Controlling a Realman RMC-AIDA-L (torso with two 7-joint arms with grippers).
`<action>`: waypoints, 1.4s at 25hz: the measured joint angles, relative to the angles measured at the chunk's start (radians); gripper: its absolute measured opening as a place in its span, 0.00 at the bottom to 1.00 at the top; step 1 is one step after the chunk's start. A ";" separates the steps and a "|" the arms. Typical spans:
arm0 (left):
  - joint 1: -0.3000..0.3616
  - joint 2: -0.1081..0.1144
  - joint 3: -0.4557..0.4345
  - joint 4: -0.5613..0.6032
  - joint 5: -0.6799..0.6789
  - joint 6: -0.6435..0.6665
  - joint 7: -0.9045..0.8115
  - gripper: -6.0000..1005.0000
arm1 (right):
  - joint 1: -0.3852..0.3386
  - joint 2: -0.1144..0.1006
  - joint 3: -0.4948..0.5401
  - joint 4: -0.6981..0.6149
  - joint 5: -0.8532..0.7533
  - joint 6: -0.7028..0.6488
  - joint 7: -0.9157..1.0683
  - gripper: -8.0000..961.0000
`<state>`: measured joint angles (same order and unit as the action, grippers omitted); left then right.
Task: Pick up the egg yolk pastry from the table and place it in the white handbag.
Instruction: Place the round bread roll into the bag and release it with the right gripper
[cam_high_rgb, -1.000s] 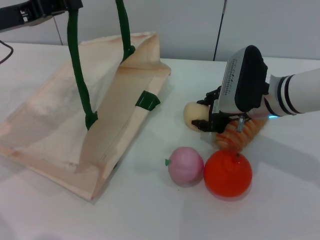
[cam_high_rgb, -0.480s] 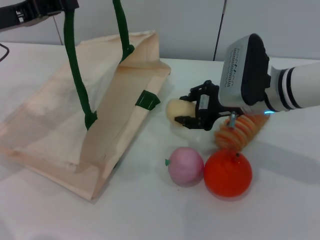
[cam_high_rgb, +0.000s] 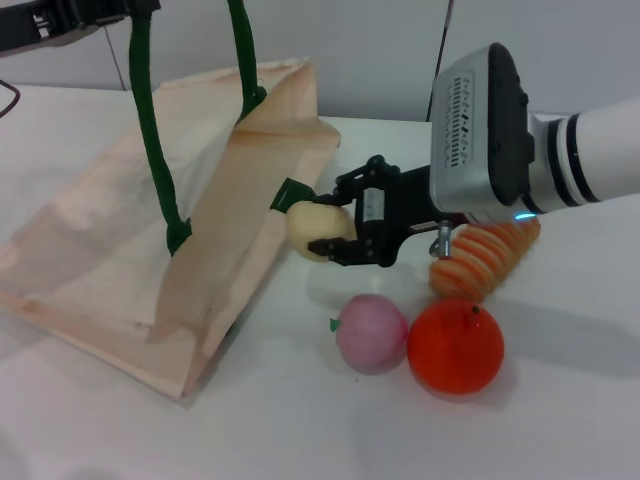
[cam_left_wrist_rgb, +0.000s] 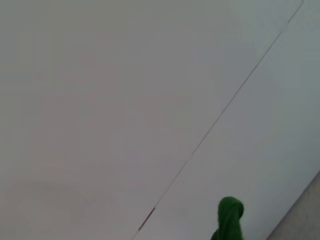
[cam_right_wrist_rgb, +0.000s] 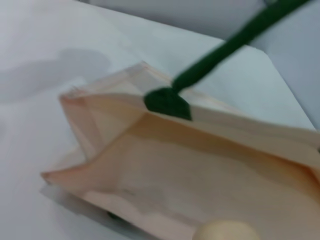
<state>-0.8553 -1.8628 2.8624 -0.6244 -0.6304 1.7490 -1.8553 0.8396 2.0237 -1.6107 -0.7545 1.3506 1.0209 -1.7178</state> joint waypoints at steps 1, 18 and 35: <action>-0.002 0.001 0.000 0.000 0.000 0.002 0.000 0.13 | 0.006 0.001 -0.005 -0.006 0.000 0.005 0.001 0.51; -0.058 0.016 0.000 0.077 0.002 0.004 -0.003 0.13 | 0.152 0.013 -0.163 0.034 0.124 -0.107 0.004 0.50; -0.077 0.029 0.000 0.125 0.009 0.013 -0.004 0.13 | 0.206 0.011 -0.257 0.130 0.198 -0.354 -0.003 0.49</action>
<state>-0.9325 -1.8340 2.8624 -0.4989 -0.6212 1.7619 -1.8592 1.0461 2.0347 -1.8681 -0.6244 1.5489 0.6665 -1.7206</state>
